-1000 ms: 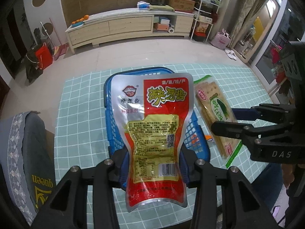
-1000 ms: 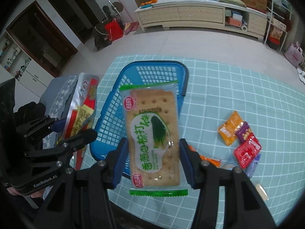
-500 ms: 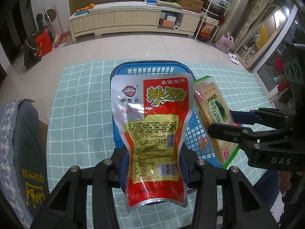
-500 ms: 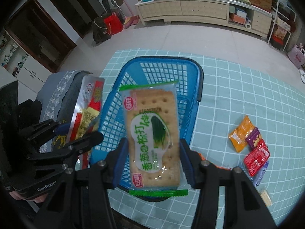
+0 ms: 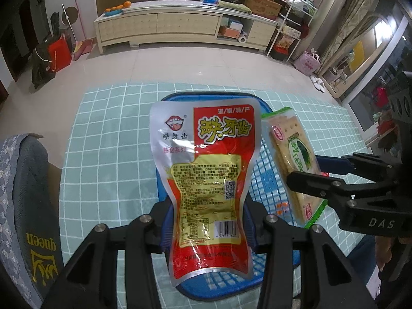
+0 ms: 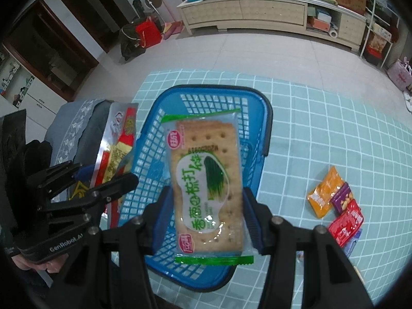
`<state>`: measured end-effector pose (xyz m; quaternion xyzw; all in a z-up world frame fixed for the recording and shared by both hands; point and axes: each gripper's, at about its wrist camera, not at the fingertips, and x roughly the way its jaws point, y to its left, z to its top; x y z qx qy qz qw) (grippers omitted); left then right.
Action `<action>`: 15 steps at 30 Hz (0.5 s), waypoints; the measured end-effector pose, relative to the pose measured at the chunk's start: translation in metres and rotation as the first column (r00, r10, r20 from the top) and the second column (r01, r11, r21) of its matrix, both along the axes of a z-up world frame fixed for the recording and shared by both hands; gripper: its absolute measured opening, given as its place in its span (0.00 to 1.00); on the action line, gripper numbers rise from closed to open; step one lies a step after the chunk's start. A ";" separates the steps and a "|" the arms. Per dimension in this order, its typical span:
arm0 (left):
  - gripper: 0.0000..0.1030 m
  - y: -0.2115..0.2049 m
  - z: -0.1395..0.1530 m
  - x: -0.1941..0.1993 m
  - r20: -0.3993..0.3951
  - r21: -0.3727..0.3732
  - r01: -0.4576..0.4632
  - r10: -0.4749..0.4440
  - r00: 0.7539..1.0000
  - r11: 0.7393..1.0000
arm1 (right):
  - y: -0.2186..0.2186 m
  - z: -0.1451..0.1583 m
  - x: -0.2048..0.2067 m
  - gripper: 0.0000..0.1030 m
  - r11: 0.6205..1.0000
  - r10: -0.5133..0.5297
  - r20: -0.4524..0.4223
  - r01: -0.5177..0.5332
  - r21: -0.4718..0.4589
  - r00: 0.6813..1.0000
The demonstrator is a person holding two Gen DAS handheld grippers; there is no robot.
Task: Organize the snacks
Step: 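Lift both held snacks and carry them over the blue basket, then open the left gripper to drop the red pouch while right releases the cracker pack into the basket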
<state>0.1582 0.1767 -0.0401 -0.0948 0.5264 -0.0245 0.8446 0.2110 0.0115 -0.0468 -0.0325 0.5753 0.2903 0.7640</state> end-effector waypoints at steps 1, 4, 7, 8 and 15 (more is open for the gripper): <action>0.40 0.001 -0.001 0.004 -0.001 0.001 0.002 -0.002 1.000 1.000 | 0.001 -0.001 0.005 0.56 1.000 -0.001 -0.002 0.001 -0.002 1.000; 0.40 0.001 -0.004 0.017 -0.007 0.006 0.011 -0.011 1.000 1.000 | 0.004 -0.004 0.017 0.56 1.000 -0.005 -0.005 0.005 -0.005 1.000; 0.44 -0.001 -0.009 0.026 -0.016 0.004 0.018 -0.018 1.000 1.000 | 0.007 -0.009 0.027 0.56 1.000 -0.009 -0.010 0.009 -0.005 1.000; 0.44 -0.001 -0.011 0.030 -0.018 0.008 0.020 -0.020 1.000 1.000 | 0.009 -0.010 0.030 0.56 1.000 -0.009 -0.012 0.009 -0.004 1.000; 0.52 -0.001 -0.025 0.048 -0.035 0.004 0.034 -0.034 0.999 0.999 | 0.014 -0.021 0.041 0.56 1.000 -0.003 -0.018 0.003 -0.006 1.000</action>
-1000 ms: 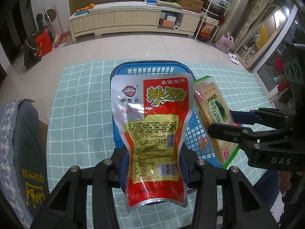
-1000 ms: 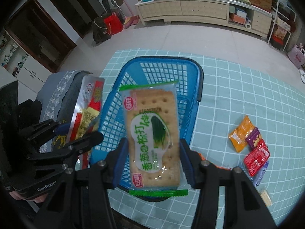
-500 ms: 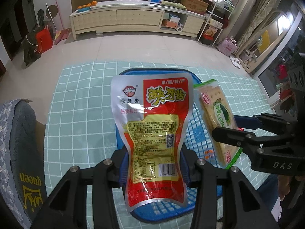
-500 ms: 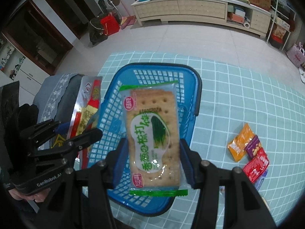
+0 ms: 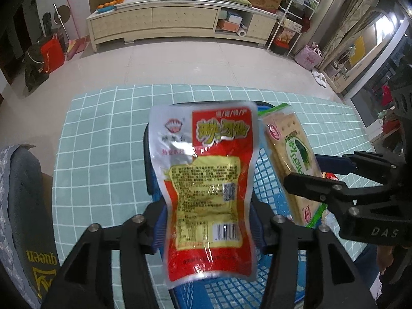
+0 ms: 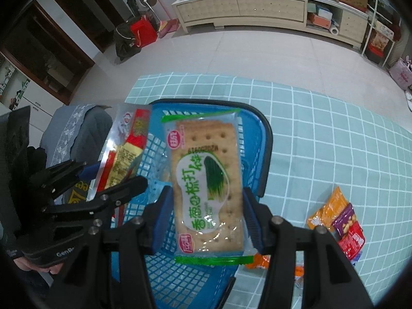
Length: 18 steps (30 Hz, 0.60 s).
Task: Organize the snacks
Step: 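Open the left gripper to drop the red pouch while right releases the cracker pack into the basket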
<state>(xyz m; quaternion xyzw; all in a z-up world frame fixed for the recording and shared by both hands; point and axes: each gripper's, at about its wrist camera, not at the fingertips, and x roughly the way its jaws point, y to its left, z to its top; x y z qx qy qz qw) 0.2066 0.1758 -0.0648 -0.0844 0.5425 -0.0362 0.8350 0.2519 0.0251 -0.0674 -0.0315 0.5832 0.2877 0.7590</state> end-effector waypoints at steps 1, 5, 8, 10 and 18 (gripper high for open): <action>0.53 0.000 -0.001 0.002 -0.002 0.002 0.003 -0.003 1.000 1.000 | 0.000 0.000 0.001 0.56 1.000 0.001 0.000 -0.001 -0.002 1.000; 0.62 -0.001 -0.004 0.003 0.001 0.000 0.015 -0.015 1.000 1.000 | -0.002 -0.001 0.001 0.56 1.000 -0.003 0.006 0.003 -0.001 1.000; 0.71 -0.004 -0.002 0.000 0.005 0.009 0.022 -0.022 1.000 1.000 | -0.005 -0.001 0.000 0.56 1.000 -0.007 0.004 0.007 -0.003 1.000; 0.75 -0.002 0.001 -0.002 0.010 0.023 0.017 -0.017 1.000 1.000 | -0.006 0.001 -0.001 0.56 1.000 -0.010 0.005 0.010 -0.001 1.000; 0.80 0.006 0.018 -0.014 0.045 0.038 0.007 -0.009 0.999 0.999 | -0.006 0.013 -0.006 0.56 1.000 -0.012 0.023 0.011 0.015 1.000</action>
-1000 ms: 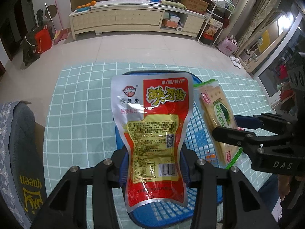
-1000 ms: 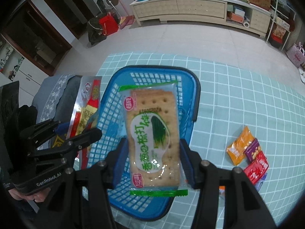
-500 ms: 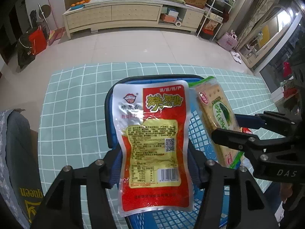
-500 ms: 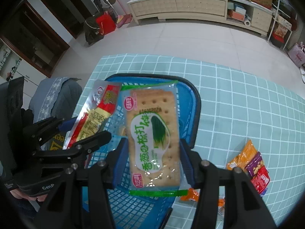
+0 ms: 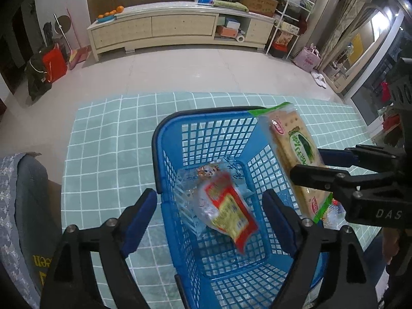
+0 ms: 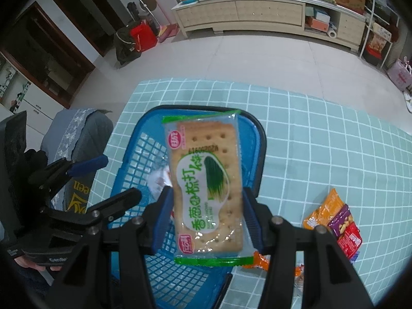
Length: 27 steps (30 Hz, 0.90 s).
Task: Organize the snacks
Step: 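Open the left gripper to drop the red pouch while right releases the cracker pack into the basket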
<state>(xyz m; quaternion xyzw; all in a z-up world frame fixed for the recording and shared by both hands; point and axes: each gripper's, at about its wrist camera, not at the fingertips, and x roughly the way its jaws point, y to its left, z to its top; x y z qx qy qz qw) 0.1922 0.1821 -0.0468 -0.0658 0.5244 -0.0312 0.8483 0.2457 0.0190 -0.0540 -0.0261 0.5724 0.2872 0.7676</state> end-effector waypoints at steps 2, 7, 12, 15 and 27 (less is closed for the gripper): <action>0.80 -0.001 0.004 -0.004 0.007 0.010 0.000 0.000 1.000 1.000 | 0.002 0.003 -0.002 0.56 1.000 0.008 0.004 -0.008 0.004 1.000; 0.80 0.004 0.011 -0.012 0.022 0.027 -0.010 0.010 1.000 1.000 | 0.010 0.004 -0.004 0.56 1.000 0.022 0.009 -0.022 0.001 1.000; 0.80 0.014 0.010 -0.016 0.031 0.028 -0.036 0.035 0.999 0.999 | 0.019 -0.006 -0.004 0.56 1.000 0.028 -0.014 -0.028 -0.008 1.000; 0.80 0.017 0.007 -0.017 0.028 0.027 -0.046 0.045 0.999 0.999 | 0.023 -0.014 -0.005 0.56 1.000 0.013 -0.038 -0.013 -0.020 0.999; 0.83 0.011 -0.004 -0.036 0.014 0.047 -0.036 0.036 0.999 0.998 | 0.028 -0.045 -0.025 0.57 0.997 -0.002 -0.137 -0.008 -0.074 0.991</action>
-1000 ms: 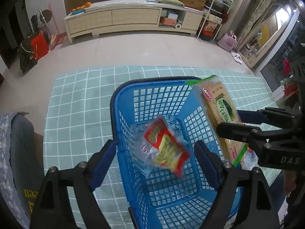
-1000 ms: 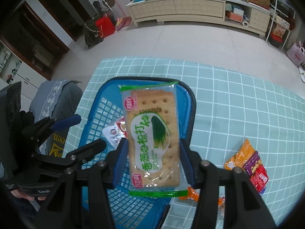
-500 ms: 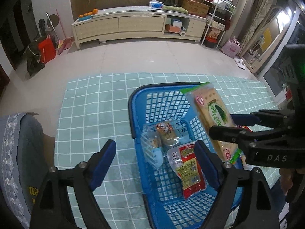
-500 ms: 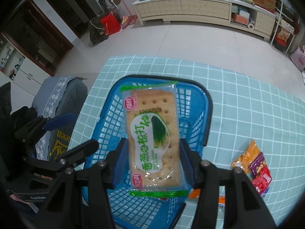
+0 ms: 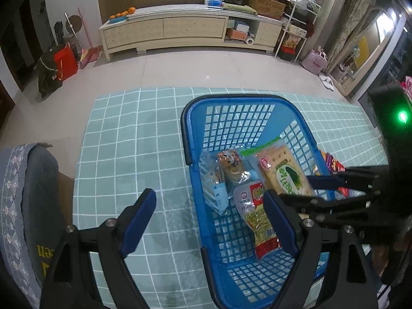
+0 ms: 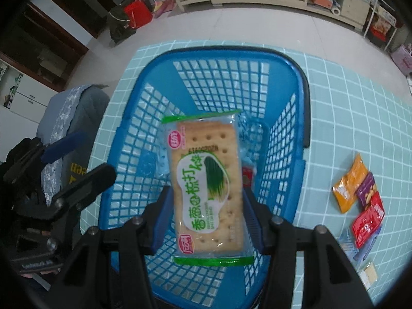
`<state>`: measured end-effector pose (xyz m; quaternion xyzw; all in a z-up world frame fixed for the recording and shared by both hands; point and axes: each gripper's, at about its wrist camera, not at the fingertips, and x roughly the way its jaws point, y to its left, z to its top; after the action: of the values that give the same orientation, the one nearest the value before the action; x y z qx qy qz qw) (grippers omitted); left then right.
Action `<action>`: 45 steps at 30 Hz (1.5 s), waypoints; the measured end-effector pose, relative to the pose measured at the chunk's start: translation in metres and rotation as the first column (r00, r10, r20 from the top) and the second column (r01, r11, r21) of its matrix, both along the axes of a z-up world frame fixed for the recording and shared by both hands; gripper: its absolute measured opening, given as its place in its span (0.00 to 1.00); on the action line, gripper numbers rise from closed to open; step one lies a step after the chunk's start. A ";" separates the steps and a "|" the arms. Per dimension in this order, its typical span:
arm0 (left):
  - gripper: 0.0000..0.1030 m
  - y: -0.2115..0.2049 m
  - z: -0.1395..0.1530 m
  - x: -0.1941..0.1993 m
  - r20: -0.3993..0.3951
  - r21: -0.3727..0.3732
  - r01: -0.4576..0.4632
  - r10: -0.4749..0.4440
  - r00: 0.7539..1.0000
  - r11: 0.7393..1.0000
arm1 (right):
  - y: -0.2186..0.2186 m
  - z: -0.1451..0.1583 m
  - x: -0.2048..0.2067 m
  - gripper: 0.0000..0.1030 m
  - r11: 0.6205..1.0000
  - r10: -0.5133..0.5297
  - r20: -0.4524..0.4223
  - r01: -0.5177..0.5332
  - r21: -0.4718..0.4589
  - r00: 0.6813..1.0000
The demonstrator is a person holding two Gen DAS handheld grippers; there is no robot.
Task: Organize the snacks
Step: 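Open the left gripper to drop the red pouch while right releases the cracker pack into the basket, then move both grippers away from the basket toward the remaining snacks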
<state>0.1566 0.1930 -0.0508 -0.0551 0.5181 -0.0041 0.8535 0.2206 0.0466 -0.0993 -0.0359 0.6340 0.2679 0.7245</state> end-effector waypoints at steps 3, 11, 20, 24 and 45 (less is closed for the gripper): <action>0.83 -0.001 0.004 -0.006 0.008 0.006 0.001 -0.001 1.000 1.000 | -0.007 0.003 0.001 0.65 1.000 -0.020 -0.001 0.020 0.011 1.000; 0.83 -0.015 0.015 -0.022 0.038 0.012 0.018 -0.019 0.999 1.000 | -0.033 0.033 -0.005 0.76 0.998 -0.056 0.073 0.053 0.039 0.996; 0.87 -0.059 0.036 -0.045 0.106 0.029 0.076 -0.078 0.991 0.997 | -0.077 0.059 -0.031 0.81 0.997 -0.069 0.147 0.062 0.054 0.987; 0.87 -0.081 0.044 -0.052 0.127 0.036 0.103 -0.107 0.986 0.994 | -0.099 0.069 -0.044 0.82 0.996 -0.073 0.178 0.063 0.060 0.981; 1.00 -0.191 0.047 -0.063 0.158 0.047 0.239 -0.243 0.957 0.970 | -0.231 0.081 -0.085 1.00 0.983 -0.185 0.276 0.180 0.043 0.943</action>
<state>0.0932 0.0018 -0.0043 0.0206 0.4498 -0.1056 0.8866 0.1357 -0.1845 -0.0182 -0.0082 0.5238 0.1972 0.8287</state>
